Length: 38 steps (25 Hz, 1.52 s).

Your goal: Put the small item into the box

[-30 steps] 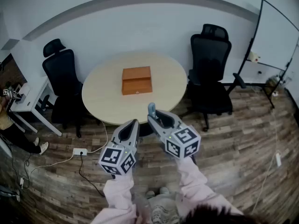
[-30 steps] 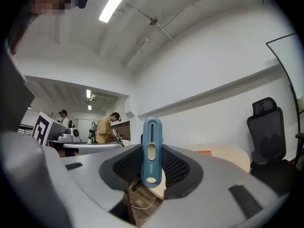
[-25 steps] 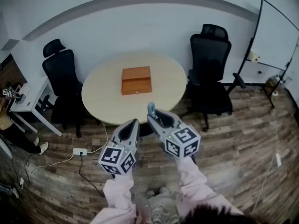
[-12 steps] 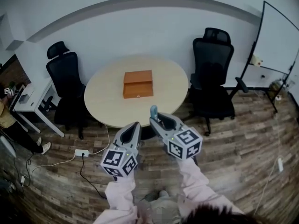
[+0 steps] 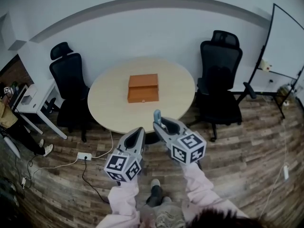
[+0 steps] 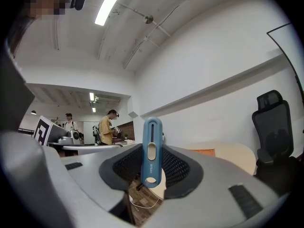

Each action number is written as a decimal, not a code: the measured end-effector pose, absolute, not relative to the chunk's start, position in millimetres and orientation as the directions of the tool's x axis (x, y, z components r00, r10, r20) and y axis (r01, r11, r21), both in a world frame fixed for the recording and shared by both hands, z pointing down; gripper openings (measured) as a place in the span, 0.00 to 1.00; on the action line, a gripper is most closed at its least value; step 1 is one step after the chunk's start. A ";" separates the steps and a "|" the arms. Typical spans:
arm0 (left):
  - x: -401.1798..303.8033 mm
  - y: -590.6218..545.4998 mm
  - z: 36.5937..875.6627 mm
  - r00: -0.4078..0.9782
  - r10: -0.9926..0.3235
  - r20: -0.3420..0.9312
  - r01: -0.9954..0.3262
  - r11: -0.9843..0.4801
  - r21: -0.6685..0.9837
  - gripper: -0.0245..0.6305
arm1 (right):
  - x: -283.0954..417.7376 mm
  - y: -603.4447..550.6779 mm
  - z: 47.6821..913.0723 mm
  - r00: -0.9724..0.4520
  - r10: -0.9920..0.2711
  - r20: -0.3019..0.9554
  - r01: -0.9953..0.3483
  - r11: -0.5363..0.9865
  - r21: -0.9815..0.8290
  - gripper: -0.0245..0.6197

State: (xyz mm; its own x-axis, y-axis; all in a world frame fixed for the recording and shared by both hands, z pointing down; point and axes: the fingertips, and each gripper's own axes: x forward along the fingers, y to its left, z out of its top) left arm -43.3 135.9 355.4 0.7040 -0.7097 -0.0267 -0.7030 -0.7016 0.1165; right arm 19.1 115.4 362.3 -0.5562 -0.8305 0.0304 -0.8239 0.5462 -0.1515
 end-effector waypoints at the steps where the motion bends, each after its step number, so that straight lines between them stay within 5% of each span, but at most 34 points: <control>1: -42.6 131.0 356.7 0.708 -0.706 -0.025 -0.699 -0.705 0.119 0.05 | 19.7 110.2 363.4 -0.555 -0.831 0.032 -0.825 0.545 -0.151 0.25; 38: -50.6 -64.0 390.6 0.767 -0.641 0.019 -0.635 -0.755 0.162 0.05 | 7.6 -77.4 401.2 -0.500 -0.859 0.110 -0.861 0.479 -0.171 0.25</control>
State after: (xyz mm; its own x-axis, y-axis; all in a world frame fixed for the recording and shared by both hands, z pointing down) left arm -50.6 -64.0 390.6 0.7669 -0.6414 0.0192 -0.6355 -0.7550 0.1617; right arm 7.6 -77.4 401.2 -0.5001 -0.8589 0.1105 -0.8608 0.4791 -0.1714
